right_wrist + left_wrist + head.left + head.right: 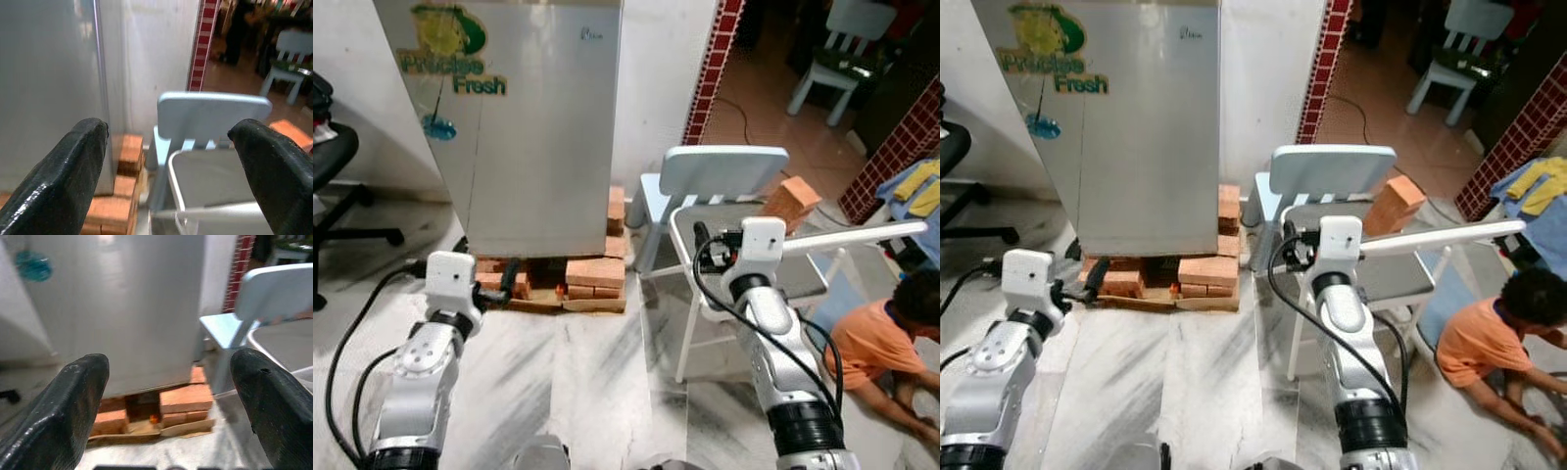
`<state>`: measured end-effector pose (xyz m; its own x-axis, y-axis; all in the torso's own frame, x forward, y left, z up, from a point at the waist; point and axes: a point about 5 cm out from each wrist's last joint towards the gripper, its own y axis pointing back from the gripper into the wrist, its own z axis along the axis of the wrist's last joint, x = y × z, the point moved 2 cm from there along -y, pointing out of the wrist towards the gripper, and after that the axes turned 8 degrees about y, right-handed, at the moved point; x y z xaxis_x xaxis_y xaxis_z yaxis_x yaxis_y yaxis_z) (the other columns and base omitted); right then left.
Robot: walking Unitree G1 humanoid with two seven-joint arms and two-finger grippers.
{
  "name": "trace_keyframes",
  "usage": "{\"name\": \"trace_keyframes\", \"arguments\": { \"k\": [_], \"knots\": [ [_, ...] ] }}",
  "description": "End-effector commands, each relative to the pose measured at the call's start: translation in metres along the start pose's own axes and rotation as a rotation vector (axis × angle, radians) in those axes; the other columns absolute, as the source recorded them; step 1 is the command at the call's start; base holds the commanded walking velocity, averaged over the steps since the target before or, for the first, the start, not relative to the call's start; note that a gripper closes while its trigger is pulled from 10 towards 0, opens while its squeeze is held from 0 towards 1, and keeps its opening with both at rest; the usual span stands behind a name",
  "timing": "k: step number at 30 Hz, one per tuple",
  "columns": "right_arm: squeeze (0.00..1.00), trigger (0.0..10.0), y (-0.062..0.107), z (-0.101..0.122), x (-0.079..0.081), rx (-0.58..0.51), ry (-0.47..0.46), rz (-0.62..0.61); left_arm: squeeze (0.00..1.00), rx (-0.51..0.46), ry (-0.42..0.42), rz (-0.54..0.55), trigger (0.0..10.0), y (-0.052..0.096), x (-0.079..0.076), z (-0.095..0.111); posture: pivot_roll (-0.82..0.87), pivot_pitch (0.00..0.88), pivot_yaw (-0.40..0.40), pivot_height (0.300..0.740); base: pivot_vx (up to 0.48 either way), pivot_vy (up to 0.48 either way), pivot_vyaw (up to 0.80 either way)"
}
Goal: Restocking fridge
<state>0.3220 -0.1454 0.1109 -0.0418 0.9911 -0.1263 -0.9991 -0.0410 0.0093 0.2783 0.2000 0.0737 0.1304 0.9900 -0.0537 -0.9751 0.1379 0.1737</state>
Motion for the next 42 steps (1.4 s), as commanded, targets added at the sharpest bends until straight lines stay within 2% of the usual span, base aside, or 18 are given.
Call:
{"name": "trace_keyframes", "arguments": {
  "k": [1, 9, 16, 24, 34, 42],
  "knots": [
    [0.00, 10.0, 0.002, -0.001, -0.008, 0.008, -0.005, -0.026, 0.00, -0.002, -0.011, -0.028, 10.0, 0.000, -0.004, 0.003, 0.12, 0.000, -0.061, 0.740, 0.000, 0.000, 0.00],
    [0.00, 10.0, 0.011, -0.012, -0.009, 0.043, 0.004, -0.021, 0.00, 0.018, -0.022, -0.020, 10.0, 0.005, -0.002, 0.000, 0.12, 0.000, -0.065, 0.740, 0.000, 0.046, 0.00],
    [0.00, 10.0, 0.013, -0.017, -0.008, 0.065, 0.010, -0.012, 0.00, 0.013, -0.030, -0.029, 10.0, 0.004, -0.001, 0.003, 0.12, 0.000, -0.062, 0.740, 0.000, 0.475, -0.31],
    [0.00, 10.0, 0.013, -0.018, -0.011, 0.067, 0.008, -0.023, 0.00, -0.010, -0.025, -0.082, 10.0, 0.001, -0.009, 0.009, 0.12, 0.000, -0.052, 0.740, 0.000, 0.480, -0.51],
    [0.00, 10.0, 0.014, -0.022, -0.014, 0.084, 0.009, -0.041, 0.00, -0.002, -0.010, -0.125, 10.0, 0.002, -0.008, 0.007, 0.12, 0.000, -0.045, 0.740, 0.000, 0.480, 0.00],
    [0.00, 10.0, 0.012, -0.021, -0.014, 0.081, 0.010, -0.038, 0.00, -0.003, 0.001, -0.129, 10.0, 0.000, -0.006, 0.008, 0.12, 0.000, -0.049, 0.740, 0.000, 0.480, -0.46]
  ]
}}
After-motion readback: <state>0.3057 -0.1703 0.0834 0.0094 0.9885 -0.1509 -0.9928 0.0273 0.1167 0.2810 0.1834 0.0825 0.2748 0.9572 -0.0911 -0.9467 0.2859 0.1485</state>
